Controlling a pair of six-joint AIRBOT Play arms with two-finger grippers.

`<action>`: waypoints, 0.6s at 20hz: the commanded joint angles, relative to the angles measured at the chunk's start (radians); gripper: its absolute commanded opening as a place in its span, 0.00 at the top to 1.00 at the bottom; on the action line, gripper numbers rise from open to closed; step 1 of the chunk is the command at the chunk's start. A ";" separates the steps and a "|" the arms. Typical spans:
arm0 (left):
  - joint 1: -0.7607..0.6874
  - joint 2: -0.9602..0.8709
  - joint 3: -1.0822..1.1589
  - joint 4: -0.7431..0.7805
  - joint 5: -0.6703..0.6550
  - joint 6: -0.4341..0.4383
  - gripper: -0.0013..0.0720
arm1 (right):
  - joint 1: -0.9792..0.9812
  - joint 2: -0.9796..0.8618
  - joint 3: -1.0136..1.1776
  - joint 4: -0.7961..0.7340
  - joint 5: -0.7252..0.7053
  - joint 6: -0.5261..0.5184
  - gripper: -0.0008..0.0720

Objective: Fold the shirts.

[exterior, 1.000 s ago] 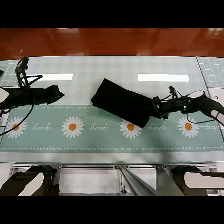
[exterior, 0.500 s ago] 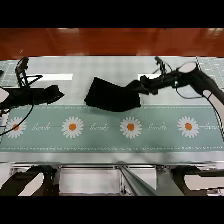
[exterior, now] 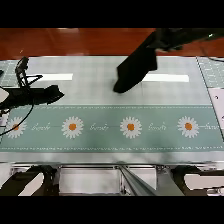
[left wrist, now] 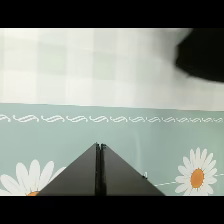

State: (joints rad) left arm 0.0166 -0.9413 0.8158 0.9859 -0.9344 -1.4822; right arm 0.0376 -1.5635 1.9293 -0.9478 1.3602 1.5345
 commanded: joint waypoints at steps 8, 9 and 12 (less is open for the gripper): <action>0.000 0.001 -0.001 0.001 0.000 0.008 0.94 | -0.614 0.106 0.109 0.005 0.283 0.089 0.95; 0.000 0.001 -0.001 0.001 0.000 0.008 0.94 | -0.668 0.111 0.109 0.002 0.308 0.084 0.95; 0.002 0.001 -0.001 0.002 0.000 0.009 0.94 | -0.824 0.113 0.100 -0.034 0.399 0.077 0.95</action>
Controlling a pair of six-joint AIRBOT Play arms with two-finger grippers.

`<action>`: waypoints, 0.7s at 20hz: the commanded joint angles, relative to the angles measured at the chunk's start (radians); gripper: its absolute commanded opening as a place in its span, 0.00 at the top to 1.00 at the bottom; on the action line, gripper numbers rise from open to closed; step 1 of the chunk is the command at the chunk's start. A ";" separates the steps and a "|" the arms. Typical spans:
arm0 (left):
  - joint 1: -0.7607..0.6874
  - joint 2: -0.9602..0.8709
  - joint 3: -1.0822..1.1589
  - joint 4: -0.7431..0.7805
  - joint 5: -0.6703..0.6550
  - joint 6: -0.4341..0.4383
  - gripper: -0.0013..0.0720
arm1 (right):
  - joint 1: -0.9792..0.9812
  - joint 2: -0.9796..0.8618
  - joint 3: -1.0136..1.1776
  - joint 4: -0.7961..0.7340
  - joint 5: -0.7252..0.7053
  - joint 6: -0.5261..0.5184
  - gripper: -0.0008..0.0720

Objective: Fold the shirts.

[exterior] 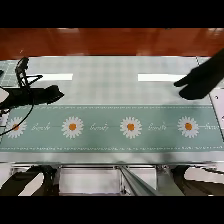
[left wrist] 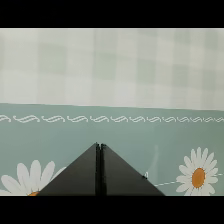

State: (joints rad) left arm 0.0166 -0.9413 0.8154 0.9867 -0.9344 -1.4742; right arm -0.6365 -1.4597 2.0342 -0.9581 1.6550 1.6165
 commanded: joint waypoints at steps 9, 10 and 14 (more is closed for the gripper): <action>0.002 0.001 0.000 0.000 0.014 0.024 0.94 | -0.448 0.180 -0.354 -0.353 0.204 -0.020 0.95; 0.002 0.001 0.000 0.001 0.021 0.024 0.94 | -0.479 0.216 -0.428 -0.429 0.204 -0.014 0.95; 0.002 0.001 0.000 0.000 0.076 0.026 0.94 | -0.570 0.347 -0.698 -0.716 0.209 -0.005 0.95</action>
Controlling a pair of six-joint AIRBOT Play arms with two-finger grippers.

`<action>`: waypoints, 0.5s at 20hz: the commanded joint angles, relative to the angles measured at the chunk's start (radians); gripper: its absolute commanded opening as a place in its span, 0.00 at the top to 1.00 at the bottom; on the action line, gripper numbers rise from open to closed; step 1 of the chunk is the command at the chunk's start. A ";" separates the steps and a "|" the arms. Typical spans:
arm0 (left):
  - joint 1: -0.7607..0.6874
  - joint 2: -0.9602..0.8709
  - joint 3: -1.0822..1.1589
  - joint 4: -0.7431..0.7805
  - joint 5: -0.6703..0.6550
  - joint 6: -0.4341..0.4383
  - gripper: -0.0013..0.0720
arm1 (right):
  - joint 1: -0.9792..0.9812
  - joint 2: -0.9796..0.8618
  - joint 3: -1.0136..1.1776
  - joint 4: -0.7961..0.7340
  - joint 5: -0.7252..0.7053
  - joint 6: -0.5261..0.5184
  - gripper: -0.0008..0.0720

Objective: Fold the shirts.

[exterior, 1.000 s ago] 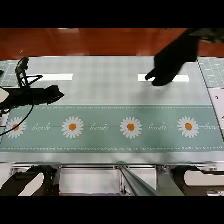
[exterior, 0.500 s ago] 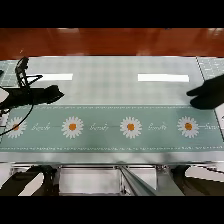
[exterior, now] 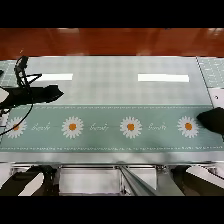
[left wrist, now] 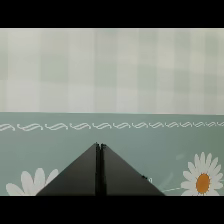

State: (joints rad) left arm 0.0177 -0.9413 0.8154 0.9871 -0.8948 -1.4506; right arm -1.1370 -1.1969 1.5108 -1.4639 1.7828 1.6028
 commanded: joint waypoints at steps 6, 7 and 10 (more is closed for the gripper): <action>0.000 -0.013 0.000 0.000 0.092 0.026 0.94 | -0.082 0.132 -0.339 -0.240 0.081 0.018 0.42; 0.000 -0.016 0.000 0.000 0.130 0.026 0.94 | -0.082 0.132 -0.338 -0.228 0.080 0.031 0.43; 0.003 -0.019 0.037 0.000 0.295 0.026 0.94 | -0.066 0.132 -0.318 0.144 -0.093 0.085 0.92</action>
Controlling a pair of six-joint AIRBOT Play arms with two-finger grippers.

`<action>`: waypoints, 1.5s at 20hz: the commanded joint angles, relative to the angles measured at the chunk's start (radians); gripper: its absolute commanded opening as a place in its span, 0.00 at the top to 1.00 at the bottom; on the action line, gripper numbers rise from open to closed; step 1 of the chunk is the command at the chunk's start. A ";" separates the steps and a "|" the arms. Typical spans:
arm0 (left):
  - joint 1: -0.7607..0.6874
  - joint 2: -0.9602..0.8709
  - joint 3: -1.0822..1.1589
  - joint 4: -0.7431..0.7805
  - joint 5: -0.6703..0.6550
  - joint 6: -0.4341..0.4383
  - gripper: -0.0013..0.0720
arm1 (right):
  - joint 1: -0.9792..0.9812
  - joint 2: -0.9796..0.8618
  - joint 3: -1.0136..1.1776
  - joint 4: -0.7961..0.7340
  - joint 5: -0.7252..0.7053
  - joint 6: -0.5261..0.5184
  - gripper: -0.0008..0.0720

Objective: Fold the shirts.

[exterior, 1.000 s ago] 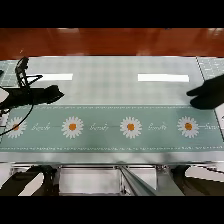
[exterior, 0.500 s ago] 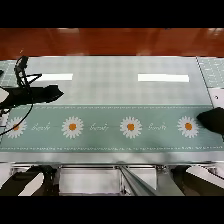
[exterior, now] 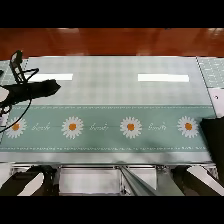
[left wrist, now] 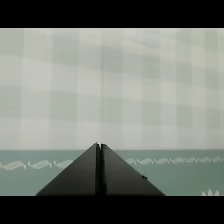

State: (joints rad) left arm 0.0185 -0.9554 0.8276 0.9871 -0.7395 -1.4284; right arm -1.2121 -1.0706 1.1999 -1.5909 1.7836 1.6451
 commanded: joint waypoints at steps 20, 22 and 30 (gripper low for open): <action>-0.075 -0.349 0.351 0.296 -0.345 -0.103 0.94 | 1.357 -0.291 0.057 -0.173 -0.534 0.037 0.95; -0.075 -0.349 0.351 0.297 -0.345 -0.103 0.94 | 1.357 -0.291 0.057 -0.173 -0.534 0.037 0.95; -0.075 -0.349 0.351 0.296 -0.343 -0.103 0.94 | 1.357 -0.291 0.057 -0.173 -0.534 0.037 0.95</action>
State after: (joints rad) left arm -0.0570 -1.3033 1.1793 1.2835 -1.0817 -1.5314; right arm 0.1436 -1.3605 1.2564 -1.7618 1.2491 1.6810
